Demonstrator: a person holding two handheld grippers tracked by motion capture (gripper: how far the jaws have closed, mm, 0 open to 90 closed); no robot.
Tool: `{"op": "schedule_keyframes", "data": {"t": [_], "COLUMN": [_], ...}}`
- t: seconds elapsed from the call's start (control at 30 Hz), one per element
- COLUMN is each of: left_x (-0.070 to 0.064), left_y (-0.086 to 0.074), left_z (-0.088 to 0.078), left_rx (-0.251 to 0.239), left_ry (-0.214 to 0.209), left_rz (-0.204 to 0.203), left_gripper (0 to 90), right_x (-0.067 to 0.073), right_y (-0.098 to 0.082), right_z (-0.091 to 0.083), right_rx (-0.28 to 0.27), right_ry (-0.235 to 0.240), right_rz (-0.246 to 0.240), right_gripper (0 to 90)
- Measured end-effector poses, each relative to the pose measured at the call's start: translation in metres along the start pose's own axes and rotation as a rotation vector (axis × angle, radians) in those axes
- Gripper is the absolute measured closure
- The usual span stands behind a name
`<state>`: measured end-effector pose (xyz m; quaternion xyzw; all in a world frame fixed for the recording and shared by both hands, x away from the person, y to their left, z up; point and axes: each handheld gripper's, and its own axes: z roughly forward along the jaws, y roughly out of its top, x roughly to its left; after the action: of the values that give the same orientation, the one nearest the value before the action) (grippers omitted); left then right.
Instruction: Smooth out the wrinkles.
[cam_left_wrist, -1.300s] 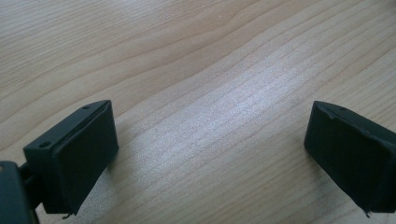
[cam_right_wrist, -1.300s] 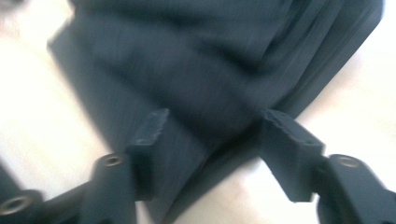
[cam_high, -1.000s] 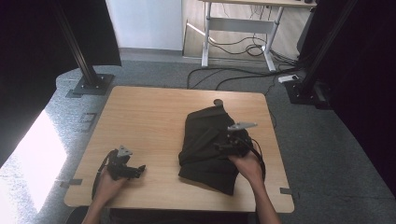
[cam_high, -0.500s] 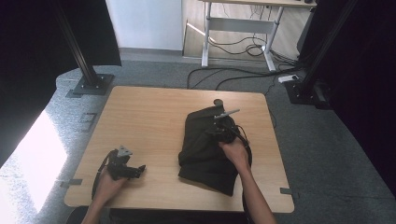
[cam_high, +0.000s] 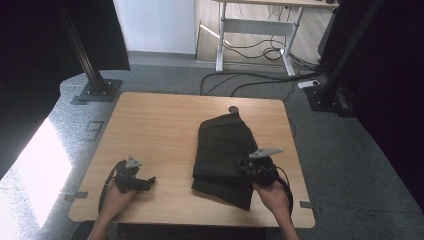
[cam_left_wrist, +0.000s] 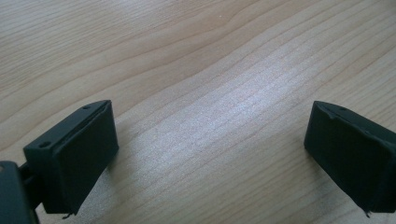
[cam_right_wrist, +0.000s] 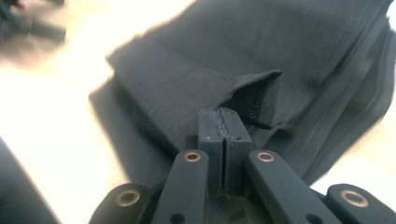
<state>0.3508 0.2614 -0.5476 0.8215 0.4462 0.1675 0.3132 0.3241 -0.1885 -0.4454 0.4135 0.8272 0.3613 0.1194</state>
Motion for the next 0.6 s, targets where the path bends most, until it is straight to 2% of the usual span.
{"op": "schedule_keyframes", "data": {"t": [0.13,0.23,0.37,0.4,0.47,0.53,0.6], "left_x": [0.000,0.000,0.000,0.000,0.000,0.000,0.000], "left_y": [0.000,0.000,0.000,0.000,0.000,0.000,0.000], "left_z": [0.000,0.000,0.000,0.000,0.000,0.000,0.000], "left_rx": [0.000,-0.001,0.000,0.000,0.000,0.000,0.000], "left_ry": [0.000,0.000,0.000,0.000,0.000,0.000,0.000], "left_rz": [0.000,-0.001,-0.001,-0.001,-0.001,-0.001,0.000], "left_gripper": [2.5,2.5,2.5,2.5,2.5,2.5,2.5], "right_x": [0.005,0.009,0.012,0.012,0.012,0.009,0.003], "right_y": [-0.032,-0.053,-0.068,-0.069,-0.067,-0.061,-0.052], "right_z": [0.005,0.017,0.033,0.035,0.034,0.023,0.011], "right_rx": [0.009,0.022,0.042,0.050,0.057,0.021,-0.014], "right_ry": [0.010,0.031,0.041,0.042,0.020,0.017,-0.017], "right_rz": [0.020,0.037,0.046,0.045,0.031,0.029,0.021], "right_gripper": [88.4,88.4,87.7,84.0,69.6,56.1,40.2]}}
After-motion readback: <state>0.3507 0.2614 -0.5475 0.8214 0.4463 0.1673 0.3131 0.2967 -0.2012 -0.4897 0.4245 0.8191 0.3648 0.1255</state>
